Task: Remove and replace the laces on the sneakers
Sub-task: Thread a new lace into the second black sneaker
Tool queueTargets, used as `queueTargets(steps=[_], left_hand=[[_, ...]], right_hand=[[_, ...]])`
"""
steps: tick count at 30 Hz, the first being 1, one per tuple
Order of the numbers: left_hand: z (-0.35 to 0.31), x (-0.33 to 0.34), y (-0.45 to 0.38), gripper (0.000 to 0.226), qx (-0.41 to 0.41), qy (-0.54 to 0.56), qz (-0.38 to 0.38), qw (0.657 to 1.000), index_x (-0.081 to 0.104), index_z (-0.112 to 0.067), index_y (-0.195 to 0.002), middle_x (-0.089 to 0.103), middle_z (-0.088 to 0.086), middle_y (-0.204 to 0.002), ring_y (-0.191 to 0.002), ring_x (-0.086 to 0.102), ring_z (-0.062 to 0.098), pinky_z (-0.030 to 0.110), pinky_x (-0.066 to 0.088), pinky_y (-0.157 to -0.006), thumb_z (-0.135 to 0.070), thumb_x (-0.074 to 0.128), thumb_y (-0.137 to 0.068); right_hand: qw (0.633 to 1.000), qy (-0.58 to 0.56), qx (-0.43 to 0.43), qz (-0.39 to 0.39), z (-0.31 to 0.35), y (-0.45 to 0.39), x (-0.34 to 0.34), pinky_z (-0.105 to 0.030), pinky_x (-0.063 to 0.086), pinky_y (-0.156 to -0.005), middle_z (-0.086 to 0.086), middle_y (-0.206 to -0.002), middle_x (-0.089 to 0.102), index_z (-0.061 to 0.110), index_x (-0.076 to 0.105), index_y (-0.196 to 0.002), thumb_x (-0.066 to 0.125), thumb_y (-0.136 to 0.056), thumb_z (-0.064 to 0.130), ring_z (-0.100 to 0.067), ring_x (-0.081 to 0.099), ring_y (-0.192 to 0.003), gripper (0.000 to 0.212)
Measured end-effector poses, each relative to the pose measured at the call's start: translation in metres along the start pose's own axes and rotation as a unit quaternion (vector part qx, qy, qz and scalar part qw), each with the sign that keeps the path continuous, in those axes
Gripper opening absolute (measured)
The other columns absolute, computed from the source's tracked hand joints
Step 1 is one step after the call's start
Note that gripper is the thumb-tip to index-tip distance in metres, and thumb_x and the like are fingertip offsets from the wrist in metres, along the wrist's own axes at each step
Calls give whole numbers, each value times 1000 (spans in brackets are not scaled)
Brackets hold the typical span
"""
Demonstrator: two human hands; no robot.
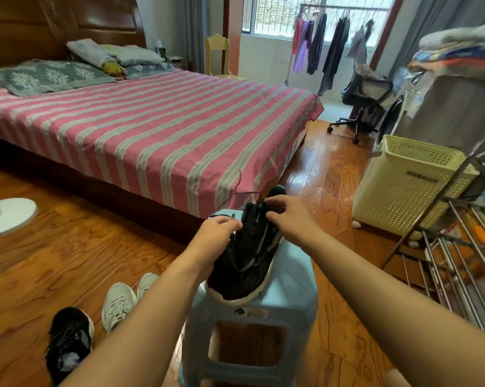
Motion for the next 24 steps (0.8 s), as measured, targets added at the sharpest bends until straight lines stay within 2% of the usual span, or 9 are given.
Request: queueTargets(steps=[2, 5, 8, 10, 14, 17, 20, 22, 24], left_hand=[[-6, -4, 1, 12, -8, 56, 5, 998, 70, -10, -92, 73, 2, -95, -95, 68, 15, 33, 45, -81, -18, 64, -85], [-18, -6, 1, 4, -11, 89, 22, 996, 62, -12, -91, 71, 6, -93, -90, 68, 19, 37, 41, -86, -11, 59, -88], [-45, -6, -5, 16, 72, -89, 6, 993, 56, -11, -93, 71, 15, -92, -76, 71, 14, 29, 49, -76, -3, 69, -91], [-68, 3, -11, 15, 145, -170, 24, 974, 57, -5, -97, 74, 20, -91, -75, 71, 14, 30, 55, -74, 0, 69, -91], [-91, 30, -17, 6, 203, -292, 82, 931, 54, -14, -105, 75, 12, -96, -91, 73, 26, 42, 59, -87, -12, 58, -101], [-81, 35, -20, 12, 219, -361, 75, 903, 50, -19, -104, 75, 5, -93, -87, 71, 22, 46, 57, -82, -15, 59, -98], [-51, 21, -9, 31, 197, -337, 49, 919, 45, -23, -112, 69, -3, -107, -98, 65, 13, 33, 48, -81, -28, 70, -94], [-16, 14, 3, 58, 144, -285, 70, 945, 39, -28, -132, 56, -4, -134, -121, 55, 10, 29, 45, -94, -37, 77, -89], [16, 14, 13, 90, 139, -281, 97, 944, 27, -33, -149, 42, -6, -152, -137, 41, 7, 28, 38, -110, -44, 84, -80]], right_hand=[[998, -57, 9, -31, 4, 4, -6, -34, 51, -102, 9, -114, 69, 21, 70, -124, 66, -90, 11, -8, 63, -109, 36], [992, -123, -3, -40, 13, 12, -9, -24, 53, -90, 9, -105, 71, 21, 73, -116, 66, -90, 7, -2, 65, -98, 31], [986, -168, -2, -21, 22, 15, -6, -18, 52, -75, 4, -98, 72, 18, 74, -109, 67, -89, 5, -5, 67, -89, 25], [972, -236, 12, -14, 28, 14, -7, -22, 54, -79, 0, -101, 74, 17, 73, -108, 69, -89, 5, -13, 69, -94, 23], [882, -463, 64, 63, 37, 17, -4, -31, 59, -88, -13, -108, 75, 6, 67, -115, 64, -96, 9, -21, 73, -96, 19], [855, -507, 105, 28, 33, 17, -1, -28, 60, -71, -18, -101, 73, 0, 64, -114, 64, -94, 0, -20, 73, -82, 20], [836, -530, 141, -10, 27, 12, -2, -26, 59, -60, -15, -87, 66, 2, 63, -108, 61, -93, -6, -18, 69, -68, 17], [838, -523, 153, -15, 25, 9, 1, -30, 61, -66, -15, -86, 67, 0, 64, -105, 59, -93, -9, -18, 70, -68, 15], [844, -510, 165, -25, 27, 4, 0, -38, 63, -77, -16, -88, 68, -1, 63, -102, 58, -93, -11, -21, 71, -69, 14]])
Point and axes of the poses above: each hand's wrist, its own y-axis away from the middle knuckle, its own x-axis out of the palm, z = x × y, the point moved 5 cm from there along -y, towards the middle knuckle
